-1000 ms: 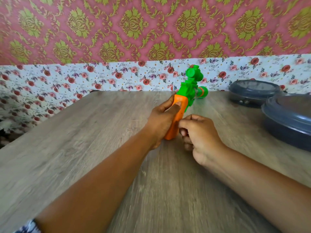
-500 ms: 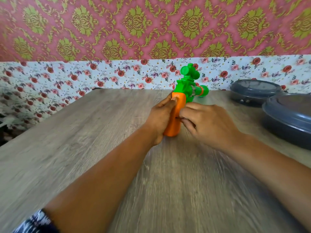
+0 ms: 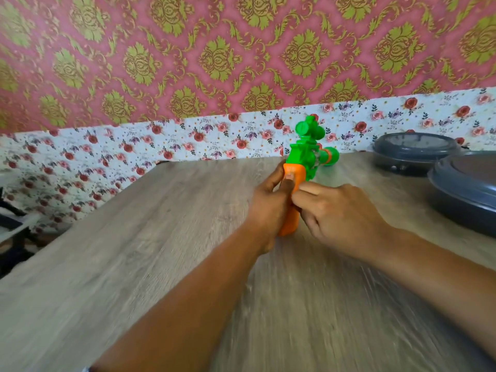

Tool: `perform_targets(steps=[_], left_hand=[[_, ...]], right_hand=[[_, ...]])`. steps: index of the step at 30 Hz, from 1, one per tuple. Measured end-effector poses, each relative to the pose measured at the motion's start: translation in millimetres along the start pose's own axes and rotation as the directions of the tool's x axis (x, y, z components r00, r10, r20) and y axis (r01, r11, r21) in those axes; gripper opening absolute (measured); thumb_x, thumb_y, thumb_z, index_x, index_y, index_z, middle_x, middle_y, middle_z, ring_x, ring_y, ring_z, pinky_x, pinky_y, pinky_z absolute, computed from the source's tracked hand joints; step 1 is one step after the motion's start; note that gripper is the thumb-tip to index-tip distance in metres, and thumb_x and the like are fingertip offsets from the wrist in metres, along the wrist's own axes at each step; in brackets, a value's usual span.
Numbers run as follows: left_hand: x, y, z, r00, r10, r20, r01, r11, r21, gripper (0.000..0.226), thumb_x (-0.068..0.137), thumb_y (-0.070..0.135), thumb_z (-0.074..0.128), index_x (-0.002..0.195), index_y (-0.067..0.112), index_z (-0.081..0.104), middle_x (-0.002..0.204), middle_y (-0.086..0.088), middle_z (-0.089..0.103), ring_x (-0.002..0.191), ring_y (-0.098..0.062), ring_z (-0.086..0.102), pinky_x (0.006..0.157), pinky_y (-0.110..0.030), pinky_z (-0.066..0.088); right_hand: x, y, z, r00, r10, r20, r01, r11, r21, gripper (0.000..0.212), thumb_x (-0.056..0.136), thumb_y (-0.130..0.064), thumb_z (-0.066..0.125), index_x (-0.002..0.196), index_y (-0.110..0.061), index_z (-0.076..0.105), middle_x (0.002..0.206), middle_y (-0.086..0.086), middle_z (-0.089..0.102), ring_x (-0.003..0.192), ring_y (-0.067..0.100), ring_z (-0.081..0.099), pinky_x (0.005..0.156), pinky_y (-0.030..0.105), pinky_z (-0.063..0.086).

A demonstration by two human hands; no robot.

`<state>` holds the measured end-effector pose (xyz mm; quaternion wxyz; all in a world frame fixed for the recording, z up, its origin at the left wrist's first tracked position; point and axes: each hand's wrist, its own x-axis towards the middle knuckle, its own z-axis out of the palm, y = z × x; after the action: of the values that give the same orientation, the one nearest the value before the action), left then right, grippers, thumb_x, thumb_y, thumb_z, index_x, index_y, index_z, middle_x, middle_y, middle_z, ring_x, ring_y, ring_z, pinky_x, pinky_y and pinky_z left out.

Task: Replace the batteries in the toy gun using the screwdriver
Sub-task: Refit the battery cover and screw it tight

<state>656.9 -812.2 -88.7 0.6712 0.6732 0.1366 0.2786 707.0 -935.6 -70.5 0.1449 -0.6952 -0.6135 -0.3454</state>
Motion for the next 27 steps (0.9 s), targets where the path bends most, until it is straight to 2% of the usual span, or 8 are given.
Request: perform_targets(steps=[5,13,16,19,21,23,25,27], left_hand=[[-1.9,-2.1,3.5,0.999,0.035,-0.031,-0.035,0.999,0.003,0.042,0.091,0.034,0.052,0.132,0.03,0.053,0.12,-0.003,0.067,0.112,-0.021,0.062,0.103,-0.047,0.045],[-10.1,3.4,10.2,0.995,0.078,-0.056,-0.074,0.995,0.062,0.041,0.098,0.026,0.047,0.139,0.028,0.047,0.126,-0.004,0.063,0.114,-0.018,0.06,0.101,-0.037,0.047],[-13.1,8.1,11.8,0.993,0.1,-0.058,-0.096,0.994,0.061,0.042,0.099,0.022,0.045,0.141,0.024,0.043,0.126,0.003,0.062,0.108,-0.011,0.061,0.093,-0.022,0.049],[-15.5,11.6,12.6,0.995,0.098,-0.036,-0.095,0.993,0.064,0.043,0.1,0.017,0.041,0.142,0.024,0.04,0.11,0.019,0.054,0.087,0.006,0.055,0.067,0.0,0.044],[-15.9,11.0,11.9,0.995,0.089,-0.036,-0.086,0.994,0.073,0.043,0.101,0.018,0.04,0.143,0.024,0.037,0.114,0.016,0.048,0.095,0.0,0.053,0.066,0.002,0.042],[-15.5,11.3,11.9,0.994,0.096,-0.045,-0.091,0.99,0.105,0.043,0.101,0.021,0.039,0.143,0.025,0.037,0.119,0.015,0.048,0.099,0.0,0.053,0.067,0.003,0.04],[-14.8,10.3,12.7,0.995,0.087,-0.043,-0.082,0.991,0.101,0.042,0.1,0.022,0.04,0.143,0.025,0.039,0.126,0.012,0.051,0.1,0.0,0.053,0.067,0.003,0.04],[-14.4,10.9,11.8,0.997,0.064,-0.033,-0.061,0.994,0.088,0.041,0.1,0.02,0.04,0.141,0.025,0.042,0.124,0.01,0.054,0.102,-0.002,0.054,0.072,0.001,0.042]], right_hand=[[4.9,-3.1,2.6,0.981,0.186,0.054,-0.194,0.955,0.223,0.017,0.07,-0.014,0.047,0.066,-0.025,0.034,0.063,0.007,0.057,0.056,0.034,0.055,0.047,0.031,0.031],[7.1,-5.5,7.1,0.833,0.516,0.2,-0.541,0.683,0.491,0.019,0.072,-0.002,0.064,0.059,-0.013,0.056,0.051,-0.002,0.051,0.051,0.013,0.047,0.052,0.029,0.035],[9.6,-3.4,7.9,0.782,0.557,0.282,-0.608,0.579,0.544,0.015,0.071,-0.001,0.066,0.059,-0.008,0.06,0.05,-0.003,0.05,0.048,0.01,0.042,0.054,0.027,0.033],[10.9,-7.0,6.6,0.696,0.625,0.353,-0.662,0.367,0.654,0.007,0.07,0.005,0.062,0.064,0.005,0.059,0.048,0.006,0.045,0.041,0.008,0.035,0.046,0.02,0.029],[10.3,-9.4,5.5,0.605,0.639,0.475,-0.707,0.158,0.689,0.007,0.075,0.006,0.057,0.07,0.001,0.058,0.046,0.002,0.037,0.028,0.003,0.026,0.032,0.014,0.02],[10.4,-9.2,3.2,0.549,0.602,0.579,-0.754,0.059,0.654,0.006,0.081,-0.001,0.055,0.079,-0.005,0.057,0.052,0.004,0.034,0.025,0.003,0.022,0.033,0.012,0.016],[9.7,-6.4,2.9,0.571,0.608,0.551,-0.768,0.16,0.62,0.007,0.083,-0.009,0.058,0.077,-0.006,0.056,0.054,0.005,0.036,0.03,0.005,0.027,0.039,0.017,0.021],[8.1,-3.1,2.1,0.691,0.602,0.401,-0.699,0.416,0.581,0.017,0.08,-0.013,0.063,0.068,-0.004,0.054,0.054,0.003,0.046,0.043,0.009,0.039,0.049,0.025,0.03]])
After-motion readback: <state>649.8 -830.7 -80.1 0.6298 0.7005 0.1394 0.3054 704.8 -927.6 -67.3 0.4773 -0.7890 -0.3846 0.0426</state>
